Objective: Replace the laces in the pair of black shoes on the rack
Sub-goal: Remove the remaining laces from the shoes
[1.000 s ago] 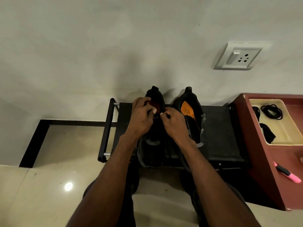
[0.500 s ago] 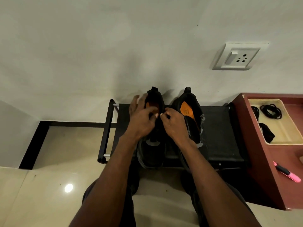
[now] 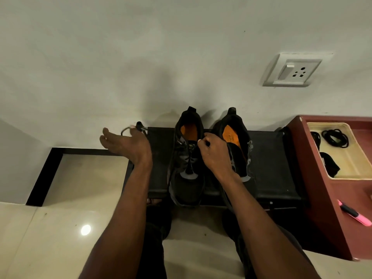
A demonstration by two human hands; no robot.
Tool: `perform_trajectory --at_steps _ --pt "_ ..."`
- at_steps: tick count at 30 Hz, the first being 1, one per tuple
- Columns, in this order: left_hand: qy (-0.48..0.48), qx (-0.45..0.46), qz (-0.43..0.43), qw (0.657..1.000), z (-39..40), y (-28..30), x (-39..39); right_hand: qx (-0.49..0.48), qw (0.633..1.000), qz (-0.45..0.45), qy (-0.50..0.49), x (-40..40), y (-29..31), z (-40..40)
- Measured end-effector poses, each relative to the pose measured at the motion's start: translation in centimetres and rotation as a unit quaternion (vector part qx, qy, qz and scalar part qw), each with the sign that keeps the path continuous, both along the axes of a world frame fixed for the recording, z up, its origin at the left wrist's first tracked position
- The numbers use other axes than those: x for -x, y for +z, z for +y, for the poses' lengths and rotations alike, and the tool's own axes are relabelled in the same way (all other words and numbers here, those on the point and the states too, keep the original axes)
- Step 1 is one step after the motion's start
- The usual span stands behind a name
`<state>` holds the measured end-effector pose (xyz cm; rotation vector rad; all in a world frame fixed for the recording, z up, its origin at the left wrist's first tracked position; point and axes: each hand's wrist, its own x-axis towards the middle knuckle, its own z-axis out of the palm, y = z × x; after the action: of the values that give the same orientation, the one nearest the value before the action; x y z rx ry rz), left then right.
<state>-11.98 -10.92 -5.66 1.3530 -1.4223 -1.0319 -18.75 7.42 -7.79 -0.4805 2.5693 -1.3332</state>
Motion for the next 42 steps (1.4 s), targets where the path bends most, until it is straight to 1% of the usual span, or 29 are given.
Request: perform_trajectory --at_steps 1,2,3,4,5,6,7,9,13,17,21,24,26,28,31,33,35,37,38,39,41,42 --pt "-0.050 0.001 -0.044 0.998 0.1 -0.3 -0.1 -0.002 1.000 0.000 -0.003 -0.1 0.0 -0.1" --pt "-0.120 0.011 -0.090 0.989 0.5 -0.4 0.0 -0.005 1.000 0.003 -0.005 -0.3 -0.1 -0.3" --pt "-0.200 0.008 -0.133 0.971 1.4 -0.2 0.2 -0.011 1.000 0.007 -0.008 -0.5 -0.1 -0.4" --pt "-0.277 0.007 -0.171 0.945 2.5 0.1 0.6 -0.021 1.000 0.011 -0.013 -0.7 -0.1 -0.6" --pt "-0.331 0.007 -0.204 0.921 3.3 0.0 0.9 -0.034 0.999 0.017 -0.017 -1.0 -0.1 -0.7" --pt "-0.363 0.002 -0.234 0.902 4.1 0.0 1.2 -0.044 0.999 0.022 -0.020 -1.2 -0.1 -0.8" --pt "-0.373 -0.002 -0.254 0.892 4.6 0.0 1.5 -0.050 0.998 0.024 -0.021 -1.4 -0.1 -1.0" --pt "-0.371 0.004 -0.272 0.888 4.7 -0.2 1.9 -0.056 0.998 0.026 -0.018 -1.4 0.0 -1.1" --pt "-0.370 -0.010 -0.268 0.890 3.6 0.0 1.7 -0.084 0.996 0.029 -0.012 -1.1 0.5 -1.1" --pt "-0.381 -0.021 -0.263 0.886 4.0 -0.1 1.4 -0.108 0.993 0.027 -0.043 -0.1 0.6 -0.4" --pt "-0.395 -0.018 -0.250 0.884 4.8 -0.5 1.6 -0.093 0.994 0.025 -0.055 0.7 0.3 0.2" --pt "-0.415 -0.033 -0.234 0.879 5.3 -0.8 1.4 -0.084 0.994 0.050 -0.049 0.1 0.5 -0.2" --pt "-0.435 -0.065 -0.208 0.874 5.5 -0.8 1.3 -0.053 0.996 0.069 -0.029 -0.3 0.6 -0.7" --pt "-0.441 -0.078 -0.194 0.873 5.4 -0.7 1.4 -0.052 0.994 0.092 0.033 -0.2 0.2 -1.0" --pt "-0.432 -0.046 -0.194 0.879 5.0 -0.6 1.7 -0.090 0.985 0.109 0.099 -0.4 -0.1 -1.4" --pt "-0.431 -0.014 -0.202 0.879 5.1 -0.6 1.7 -0.111 0.982 0.114 0.105 -0.6 -0.4 -1.5" --pt "-0.434 0.005 -0.206 0.877 5.2 -0.5 1.7 -0.095 0.985 0.105 0.095 -0.6 -0.3 -1.5" --pt "-0.435 0.014 -0.214 0.875 5.1 -0.4 1.8 -0.051 0.992 0.088 0.073 -0.8 0.2 -1.4" --pt "-0.432 0.016 -0.219 0.875 4.9 -0.4 1.9 -0.017 0.996 0.083 0.036 -0.8 0.5 -1.4" --pt "-0.429 0.017 -0.221 0.876 4.6 -0.4 1.9 0.020 0.997 0.077 -0.023 -0.8 0.8 -1.4" --pt "-0.424 0.023 -0.224 0.877 4.2 -0.4 1.9 0.082 0.982 0.059 -0.159 -1.0 1.4 -1.2" --pt "-0.424 0.027 -0.227 0.877 4.0 -0.3 1.8 0.090 0.975 0.051 -0.197 -1.3 1.6 -1.2"
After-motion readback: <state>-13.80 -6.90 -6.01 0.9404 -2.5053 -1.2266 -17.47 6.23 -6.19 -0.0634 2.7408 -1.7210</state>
